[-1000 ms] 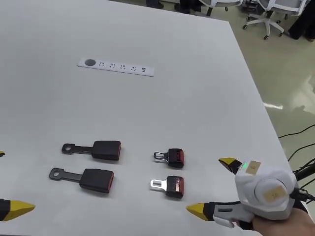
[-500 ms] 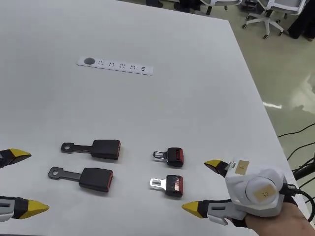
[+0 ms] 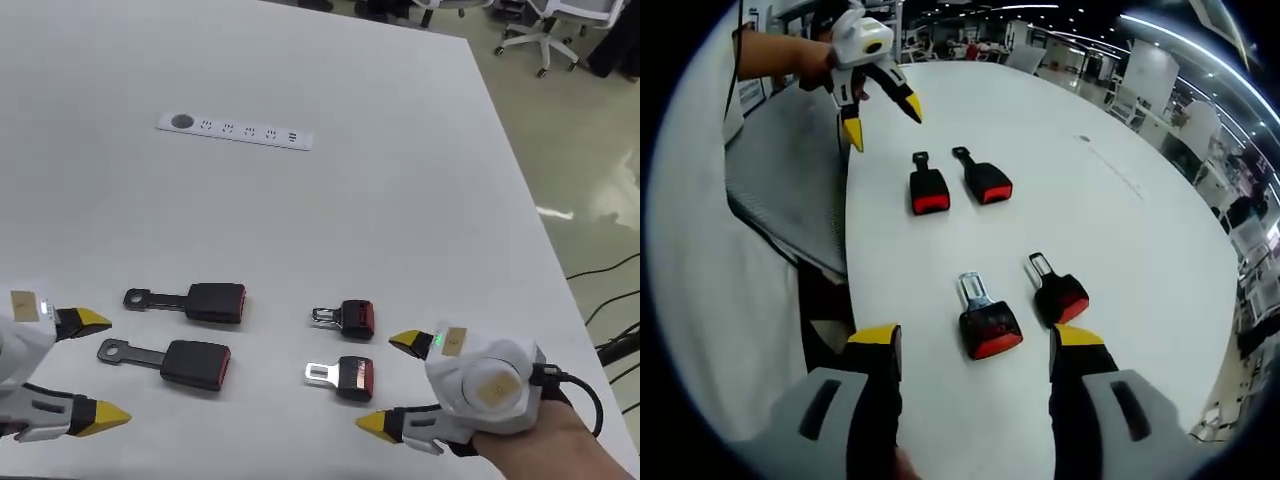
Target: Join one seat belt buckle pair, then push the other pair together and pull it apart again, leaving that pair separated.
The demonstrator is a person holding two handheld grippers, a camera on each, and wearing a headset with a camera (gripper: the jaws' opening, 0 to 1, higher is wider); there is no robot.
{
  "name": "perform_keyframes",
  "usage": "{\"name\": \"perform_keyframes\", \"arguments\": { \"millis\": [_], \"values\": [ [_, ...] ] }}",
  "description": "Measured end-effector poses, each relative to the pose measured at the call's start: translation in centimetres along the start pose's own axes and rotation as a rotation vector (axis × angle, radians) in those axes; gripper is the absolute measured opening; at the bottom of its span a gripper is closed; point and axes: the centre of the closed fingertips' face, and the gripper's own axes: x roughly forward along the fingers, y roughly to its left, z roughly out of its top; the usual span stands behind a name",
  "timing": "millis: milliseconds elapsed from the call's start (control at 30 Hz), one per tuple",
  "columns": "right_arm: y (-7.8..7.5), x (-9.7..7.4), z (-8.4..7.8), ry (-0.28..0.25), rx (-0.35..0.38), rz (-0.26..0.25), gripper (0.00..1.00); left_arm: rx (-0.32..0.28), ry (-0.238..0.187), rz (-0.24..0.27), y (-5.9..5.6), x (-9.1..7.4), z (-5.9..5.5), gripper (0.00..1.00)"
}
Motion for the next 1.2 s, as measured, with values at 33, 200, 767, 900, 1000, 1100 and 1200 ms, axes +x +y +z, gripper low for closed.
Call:
{"name": "perform_keyframes", "arguments": {
  "millis": [33,200,767,900,1000,1100,1200],
  "values": [
    [0.0,0.2,0.0,0.003,-0.004,0.004,0.57,0.007,0.002,-0.008,-0.1,0.2,0.1,0.63],
    [0.1,1.0,-0.2,0.018,-0.020,0.034,0.53,0.053,0.036,-0.035,0.0,1.8,0.0,0.61],
    [-0.4,4.2,-1.3,0.073,-0.044,0.115,0.49,0.164,0.085,-0.163,0.4,6.6,0.7,0.51],
    [-0.4,4.8,-1.8,0.085,-0.046,0.133,0.48,0.177,0.082,-0.196,0.4,7.2,0.7,0.46],
    [-0.6,5.2,-2.2,0.092,-0.045,0.140,0.47,0.183,0.084,-0.212,0.4,7.7,0.6,0.41],
    [-0.7,5.7,-2.7,0.096,-0.043,0.149,0.47,0.198,0.100,-0.222,0.5,8.1,0.3,0.41],
    [-0.5,5.8,-2.9,0.103,-0.043,0.166,0.46,0.208,0.117,-0.230,0.7,8.3,0.0,0.41]
  ]
}}
